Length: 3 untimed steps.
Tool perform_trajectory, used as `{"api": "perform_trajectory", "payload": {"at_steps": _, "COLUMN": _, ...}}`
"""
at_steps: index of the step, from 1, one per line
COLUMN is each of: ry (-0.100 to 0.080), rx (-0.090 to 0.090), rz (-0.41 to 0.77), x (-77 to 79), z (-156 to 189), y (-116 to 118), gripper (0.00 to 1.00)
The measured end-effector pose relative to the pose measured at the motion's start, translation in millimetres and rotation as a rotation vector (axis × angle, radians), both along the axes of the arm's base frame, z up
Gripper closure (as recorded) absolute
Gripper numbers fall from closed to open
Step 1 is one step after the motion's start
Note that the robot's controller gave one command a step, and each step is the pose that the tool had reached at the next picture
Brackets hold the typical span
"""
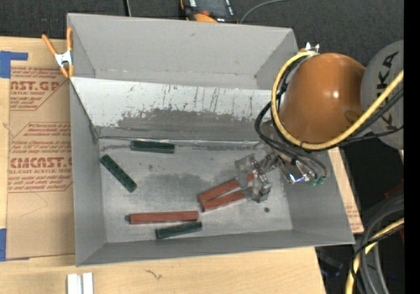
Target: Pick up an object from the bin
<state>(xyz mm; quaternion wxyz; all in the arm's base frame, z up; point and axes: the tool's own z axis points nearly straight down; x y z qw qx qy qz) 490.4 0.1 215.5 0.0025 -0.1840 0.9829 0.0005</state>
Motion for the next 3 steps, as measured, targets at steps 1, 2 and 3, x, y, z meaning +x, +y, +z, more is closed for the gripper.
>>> {"api": "perform_trajectory", "payload": {"at_steps": 1, "ry": 0.003, "rx": -0.001, "rz": -0.003, "x": -0.4, "z": -2, "y": -1, "gripper": 0.0}}
{"api": "perform_trajectory", "payload": {"at_steps": 2, "ry": 0.009, "rx": -0.001, "rz": 0.057, "x": 51.9, "z": -129, "y": -31, "gripper": 0.0}}
{"api": "perform_trajectory", "payload": {"at_steps": 3, "ry": 0.006, "rx": 0.0, "rz": 0.116, "x": 41.7, "z": -147, "y": -8, "gripper": 0.0}}
